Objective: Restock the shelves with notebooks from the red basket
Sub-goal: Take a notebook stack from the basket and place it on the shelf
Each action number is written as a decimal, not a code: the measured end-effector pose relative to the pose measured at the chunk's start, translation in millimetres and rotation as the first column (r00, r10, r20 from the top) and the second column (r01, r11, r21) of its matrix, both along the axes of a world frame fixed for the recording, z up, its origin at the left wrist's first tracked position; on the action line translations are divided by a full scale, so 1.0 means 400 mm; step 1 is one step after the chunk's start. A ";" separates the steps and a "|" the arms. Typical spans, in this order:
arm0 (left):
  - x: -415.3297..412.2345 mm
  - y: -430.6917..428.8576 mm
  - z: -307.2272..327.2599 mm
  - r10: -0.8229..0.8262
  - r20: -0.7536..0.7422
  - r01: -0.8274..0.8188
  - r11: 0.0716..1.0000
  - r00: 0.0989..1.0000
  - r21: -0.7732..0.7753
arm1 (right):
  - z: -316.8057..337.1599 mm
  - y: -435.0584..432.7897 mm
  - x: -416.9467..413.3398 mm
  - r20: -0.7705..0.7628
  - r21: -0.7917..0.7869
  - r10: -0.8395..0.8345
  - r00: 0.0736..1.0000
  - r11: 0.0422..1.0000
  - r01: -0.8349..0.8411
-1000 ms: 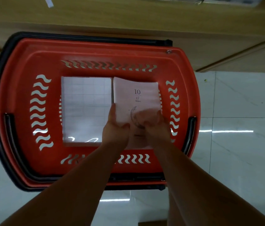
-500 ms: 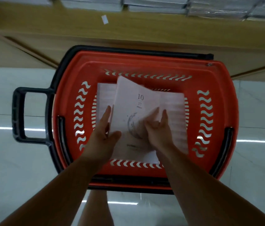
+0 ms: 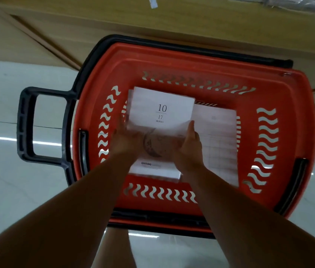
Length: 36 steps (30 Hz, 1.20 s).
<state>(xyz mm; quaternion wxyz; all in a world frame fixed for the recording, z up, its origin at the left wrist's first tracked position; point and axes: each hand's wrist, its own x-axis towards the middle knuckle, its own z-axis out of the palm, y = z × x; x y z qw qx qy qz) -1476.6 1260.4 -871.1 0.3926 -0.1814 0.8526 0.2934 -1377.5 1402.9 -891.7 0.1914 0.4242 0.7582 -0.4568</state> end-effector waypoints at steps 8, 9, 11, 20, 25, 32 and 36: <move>0.014 -0.015 -0.039 -0.020 -0.108 0.033 0.992 0.994 0.124 | -0.023 -0.008 -0.008 -0.046 0.050 0.045 0.998 0.998 -0.042; 0.015 -0.017 -0.038 -0.022 -0.103 0.034 0.993 0.994 0.117 | -0.024 -0.004 -0.008 -0.047 0.040 0.045 0.998 0.998 -0.043; 0.014 -0.014 -0.025 -0.024 -0.106 0.036 0.992 0.994 0.119 | -0.025 0.003 -0.008 -0.044 0.010 0.037 0.998 0.999 -0.037; 0.023 -0.042 0.024 -0.032 -0.143 0.075 0.951 0.989 0.299 | -0.027 0.034 -0.015 -0.033 -0.135 -0.071 0.997 0.989 0.066; 0.032 -0.024 0.062 -0.023 -0.061 0.049 0.881 0.998 0.470 | -0.024 0.048 -0.025 -0.038 -0.211 -0.138 0.990 0.969 0.127; 0.056 0.008 0.136 0.003 -0.128 0.056 0.888 0.992 0.456 | 0.040 0.044 -0.026 -0.065 -0.335 -0.177 0.982 0.931 0.146; 0.076 0.039 0.239 -0.119 -0.202 0.197 0.883 0.972 0.427 | 0.151 0.047 -0.008 -0.007 -0.453 -0.277 0.961 0.858 0.244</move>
